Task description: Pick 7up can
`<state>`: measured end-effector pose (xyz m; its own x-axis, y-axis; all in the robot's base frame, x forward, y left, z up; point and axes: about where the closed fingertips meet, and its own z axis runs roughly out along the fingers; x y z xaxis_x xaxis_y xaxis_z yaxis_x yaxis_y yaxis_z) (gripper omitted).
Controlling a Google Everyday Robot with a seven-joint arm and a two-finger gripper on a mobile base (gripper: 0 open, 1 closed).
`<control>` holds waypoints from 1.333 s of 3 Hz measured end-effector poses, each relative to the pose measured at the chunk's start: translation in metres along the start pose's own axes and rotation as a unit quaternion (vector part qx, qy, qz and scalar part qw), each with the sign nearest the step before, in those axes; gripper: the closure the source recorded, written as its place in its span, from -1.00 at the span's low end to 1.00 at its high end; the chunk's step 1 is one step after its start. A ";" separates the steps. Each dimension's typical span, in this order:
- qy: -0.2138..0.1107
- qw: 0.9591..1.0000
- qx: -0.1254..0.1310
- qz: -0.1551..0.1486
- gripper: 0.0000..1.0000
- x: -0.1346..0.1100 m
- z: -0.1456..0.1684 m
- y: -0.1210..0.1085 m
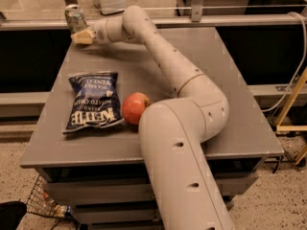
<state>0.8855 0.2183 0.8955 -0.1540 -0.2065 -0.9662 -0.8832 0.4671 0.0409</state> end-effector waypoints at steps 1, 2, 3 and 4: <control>0.001 1.000 -0.001 0.001 0.72 0.002 0.002 0.001; 0.002 1.000 -0.003 0.001 1.00 0.003 0.004 0.002; 0.002 1.000 -0.003 0.002 1.00 0.003 0.004 0.002; 0.004 1.000 -0.011 0.004 1.00 0.005 0.003 0.005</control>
Offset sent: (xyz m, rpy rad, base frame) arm -0.0003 0.0018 -0.0019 -0.0005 0.0024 0.0022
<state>0.8818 0.2225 0.8900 -0.1635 -0.2096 -0.9640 -0.8912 0.4504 0.0533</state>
